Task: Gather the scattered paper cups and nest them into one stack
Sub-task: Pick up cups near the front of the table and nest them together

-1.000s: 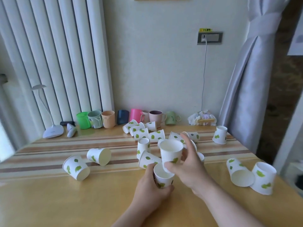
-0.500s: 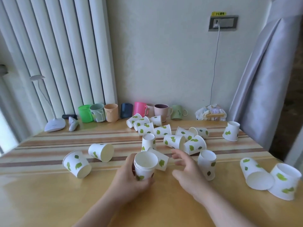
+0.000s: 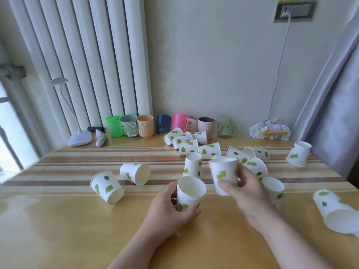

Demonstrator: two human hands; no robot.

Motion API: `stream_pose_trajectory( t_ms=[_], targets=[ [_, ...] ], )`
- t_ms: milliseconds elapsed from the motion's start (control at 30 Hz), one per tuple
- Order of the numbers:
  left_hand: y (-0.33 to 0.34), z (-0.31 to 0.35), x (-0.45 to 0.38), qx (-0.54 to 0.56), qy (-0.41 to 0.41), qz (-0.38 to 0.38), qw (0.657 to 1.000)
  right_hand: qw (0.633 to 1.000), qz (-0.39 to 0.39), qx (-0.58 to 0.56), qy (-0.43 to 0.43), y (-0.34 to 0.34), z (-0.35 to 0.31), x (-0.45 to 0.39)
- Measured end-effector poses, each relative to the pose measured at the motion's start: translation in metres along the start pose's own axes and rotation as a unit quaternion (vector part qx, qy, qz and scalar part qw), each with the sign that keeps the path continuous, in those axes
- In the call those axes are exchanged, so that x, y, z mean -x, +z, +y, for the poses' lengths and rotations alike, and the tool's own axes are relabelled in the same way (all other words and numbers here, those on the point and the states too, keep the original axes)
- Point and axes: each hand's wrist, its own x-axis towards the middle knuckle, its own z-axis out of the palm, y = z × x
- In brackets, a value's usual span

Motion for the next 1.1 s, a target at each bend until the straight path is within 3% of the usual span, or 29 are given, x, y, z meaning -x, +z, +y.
stream_pose_trajectory(
  t_ms=[67, 133, 333, 567, 733, 900, 967, 1100],
  targets=[
    [0.001, 0.001, -0.001, -0.002, 0.002, 0.004, 1.000, 0.992, -0.013, -0.121, -0.017, 0.005, -0.011, -0.001],
    [0.002, 0.000, -0.001, -0.003, 0.008, 0.009, 1.000, 0.985, -0.043, -0.160, -0.041, 0.020, -0.022, -0.001],
    [0.002, -0.001, 0.000, -0.001, 0.009, 0.022, 1.000, 0.994, -0.104, -0.005, -0.030, 0.055, -0.014, 0.002],
    [0.002, 0.003, 0.001, -0.085, 0.010, 0.035, 0.996, 0.979, -0.187, 0.083, 0.026, 0.035, 0.013, 0.012],
    [0.007, 0.008, 0.000, -0.155, -0.003, -0.002, 0.988, 0.963, -0.185, 0.193, 0.020, 0.042, 0.017, 0.013],
    [-0.028, 0.013, 0.001, -0.185, -0.032, -0.125, 0.974, 0.957, -0.155, 0.244, -0.009, 0.045, 0.013, 0.015],
    [-0.058, 0.016, 0.002, -0.185, -0.032, -0.051, 0.981, 0.958, -0.129, 0.258, -0.004, 0.041, 0.013, 0.011],
    [-0.128, 0.005, -0.006, -0.216, -0.059, 0.236, 0.945, 0.957, -0.120, 0.265, 0.008, 0.037, 0.015, 0.004]
  ],
)
